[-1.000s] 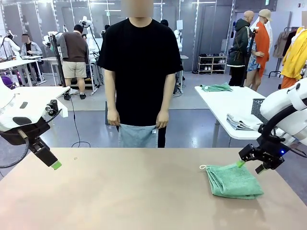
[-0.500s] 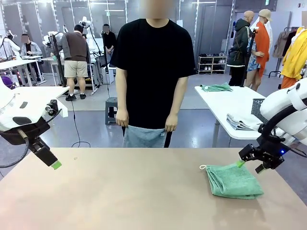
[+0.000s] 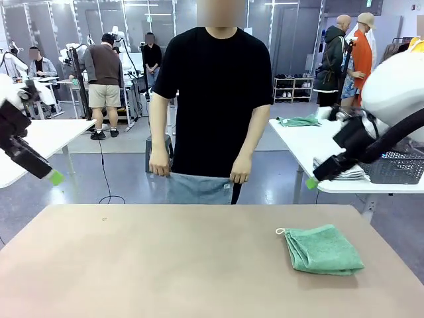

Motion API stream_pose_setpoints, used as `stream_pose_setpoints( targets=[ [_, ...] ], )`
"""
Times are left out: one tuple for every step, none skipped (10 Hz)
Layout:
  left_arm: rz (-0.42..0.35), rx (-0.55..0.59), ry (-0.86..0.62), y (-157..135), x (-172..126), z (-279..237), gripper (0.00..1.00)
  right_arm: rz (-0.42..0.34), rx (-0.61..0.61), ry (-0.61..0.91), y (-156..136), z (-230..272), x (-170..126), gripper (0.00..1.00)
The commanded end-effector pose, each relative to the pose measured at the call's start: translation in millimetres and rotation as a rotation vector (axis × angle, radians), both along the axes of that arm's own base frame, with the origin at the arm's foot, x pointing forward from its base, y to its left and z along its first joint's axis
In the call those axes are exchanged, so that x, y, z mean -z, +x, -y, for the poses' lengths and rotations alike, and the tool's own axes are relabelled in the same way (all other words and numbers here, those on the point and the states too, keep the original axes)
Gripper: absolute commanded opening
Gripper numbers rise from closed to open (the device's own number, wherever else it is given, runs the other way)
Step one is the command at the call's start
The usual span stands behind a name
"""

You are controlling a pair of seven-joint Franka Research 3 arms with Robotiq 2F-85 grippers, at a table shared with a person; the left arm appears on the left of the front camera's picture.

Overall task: Fold the towels and place them in the basket.
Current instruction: When a person lays out a Towel with hook on the table, fold it in half twice.

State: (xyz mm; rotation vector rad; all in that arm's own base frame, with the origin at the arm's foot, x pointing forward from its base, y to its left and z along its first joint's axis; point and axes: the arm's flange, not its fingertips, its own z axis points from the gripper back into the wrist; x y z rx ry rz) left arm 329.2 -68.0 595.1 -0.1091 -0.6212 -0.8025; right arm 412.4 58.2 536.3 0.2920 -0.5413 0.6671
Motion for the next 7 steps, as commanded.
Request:
stream_pose_setpoints(
  targets=[
    [-0.019,0.047,-0.033,-24,13,-14,0.92,0.082,-0.189,-0.03,-31,-43,-13,0.94],
    [-0.02,0.048,-0.044,-32,23,-18,0.92,0.069,-0.249,-0.068,-43,-64,-17,0.94],
    [-0.013,0.05,-0.065,-39,32,-21,0.92,0.062,-0.265,-0.094,-50,-77,-12,0.94],
    [-0.006,0.048,-0.083,-45,35,-23,0.92,0.07,-0.243,-0.112,-53,-81,-10,0.94],
    [0.027,0.058,-0.11,-50,30,-22,0.92,0.068,-0.19,-0.081,-54,-80,-10,0.94],
    [-0.011,0.017,-0.051,-32,22,-20,0.92,0.071,-0.283,-0.08,-57,-91,-22,0.94],
    [-0.011,0.017,-0.051,-32,22,-20,0.92,0.071,-0.283,-0.08,-57,-91,-22,0.94]
  ],
)
